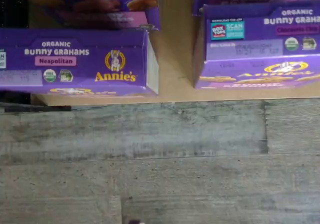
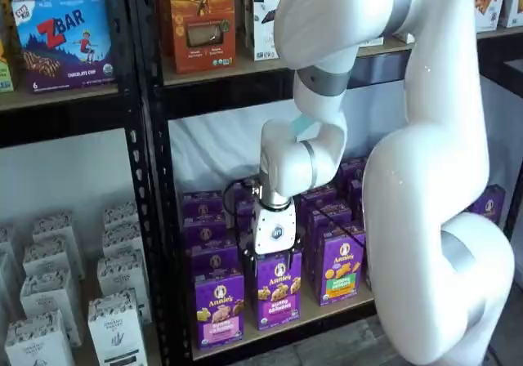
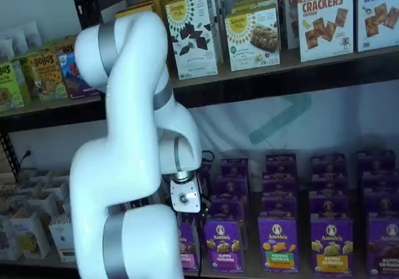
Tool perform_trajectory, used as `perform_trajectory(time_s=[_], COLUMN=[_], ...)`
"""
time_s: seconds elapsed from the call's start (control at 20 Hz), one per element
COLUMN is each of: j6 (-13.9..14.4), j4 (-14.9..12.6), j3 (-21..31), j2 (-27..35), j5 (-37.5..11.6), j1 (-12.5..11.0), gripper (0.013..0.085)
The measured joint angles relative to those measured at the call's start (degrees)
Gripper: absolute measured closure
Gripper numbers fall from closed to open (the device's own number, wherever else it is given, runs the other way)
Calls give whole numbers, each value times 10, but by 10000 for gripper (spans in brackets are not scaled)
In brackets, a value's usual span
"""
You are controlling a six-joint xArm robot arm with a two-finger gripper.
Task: Pick up the purple box with a pink patch in the middle, on the bottom shelf, the first box from the left
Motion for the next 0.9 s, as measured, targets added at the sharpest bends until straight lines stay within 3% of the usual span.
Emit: perform_trajectory(time_s=[0.4, 0.65, 0.9], j6=[0, -42, -10], j4=[10, 67, 39], j3=[-64, -97, -120], j2=[58, 89, 108], j5=[0, 4, 9], j1=[9, 21, 26], gripper=[130, 130, 130])
